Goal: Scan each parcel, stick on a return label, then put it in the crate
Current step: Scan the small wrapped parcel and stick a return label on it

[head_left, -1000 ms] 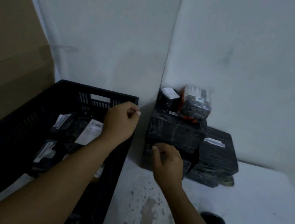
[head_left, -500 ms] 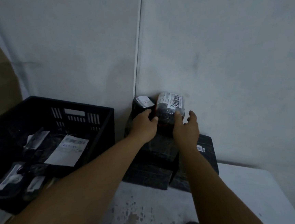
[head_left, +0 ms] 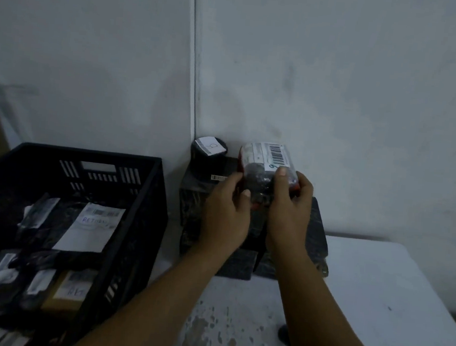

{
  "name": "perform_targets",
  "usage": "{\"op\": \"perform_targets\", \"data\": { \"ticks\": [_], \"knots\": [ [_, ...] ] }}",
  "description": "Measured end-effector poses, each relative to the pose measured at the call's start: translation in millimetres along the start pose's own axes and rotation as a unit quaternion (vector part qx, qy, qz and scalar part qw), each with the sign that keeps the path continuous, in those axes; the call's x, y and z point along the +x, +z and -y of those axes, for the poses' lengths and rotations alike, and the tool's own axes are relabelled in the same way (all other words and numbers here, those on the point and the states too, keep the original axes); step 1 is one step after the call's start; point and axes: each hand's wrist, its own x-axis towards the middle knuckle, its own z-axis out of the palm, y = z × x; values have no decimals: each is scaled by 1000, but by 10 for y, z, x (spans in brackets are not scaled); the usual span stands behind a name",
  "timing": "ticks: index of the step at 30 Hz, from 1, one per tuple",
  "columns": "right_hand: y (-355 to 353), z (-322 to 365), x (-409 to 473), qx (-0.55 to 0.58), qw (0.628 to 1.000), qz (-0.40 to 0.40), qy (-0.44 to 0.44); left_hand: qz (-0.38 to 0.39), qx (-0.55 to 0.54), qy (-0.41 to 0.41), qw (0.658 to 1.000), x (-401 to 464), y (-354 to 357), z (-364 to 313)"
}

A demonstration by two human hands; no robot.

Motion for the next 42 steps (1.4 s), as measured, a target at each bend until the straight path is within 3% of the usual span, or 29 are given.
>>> {"op": "perform_targets", "data": {
  "ticks": [5, 9, 11, 15, 18, 21, 24, 28, 32, 35, 38, 40, 42],
  "knots": [
    [-400, -28, -305, 59, 997, -8, 41, -18, -43, 42, 998, -749, -11, 92],
    [-819, -171, -537, 46, 997, 42, 47, -111, -64, -17, 992, -970, -260, 372],
    [-1003, -277, -625, 14, 997, 61, 36, -122, -72, -46, 989, -986, -392, 512],
    [-1222, -543, -701, -30, 987, 138, 80, 30, -103, -174, 979, -941, -487, 765],
    [-1256, -765, -719, -82, 970, 198, 117, 176, -141, -338, 914, -975, -448, 955],
    [-1275, -964, -714, -105, 951, 248, 148, 220, -237, -392, 861, -1111, -363, 1177],
    [-1311, -1083, -680, -133, 940, 269, 164, 220, -274, -383, 854, -1271, -284, 1305],
    [-1384, -1207, -680, -283, 932, 214, 81, 146, -258, -421, 857, -1385, -180, 1485],
    [-1700, -1221, -807, -450, 892, 29, -33, 104, -254, -436, 857, -1428, -124, 1593],
    [-2007, -1277, -998, -544, 836, -59, 42, 104, -249, -421, 866, -1433, -107, 1634],
    [-2229, -1378, -1146, -590, 786, -28, 183, 125, -198, -392, 889, -1461, -96, 1685],
    [-2312, -1452, -1201, -592, 773, 10, 229, 135, -172, -379, 899, -1484, -102, 1727],
    [-2339, -1521, -1218, -565, 786, 28, 249, 133, -165, -369, 905, -1496, -120, 1745]
  ]
}}
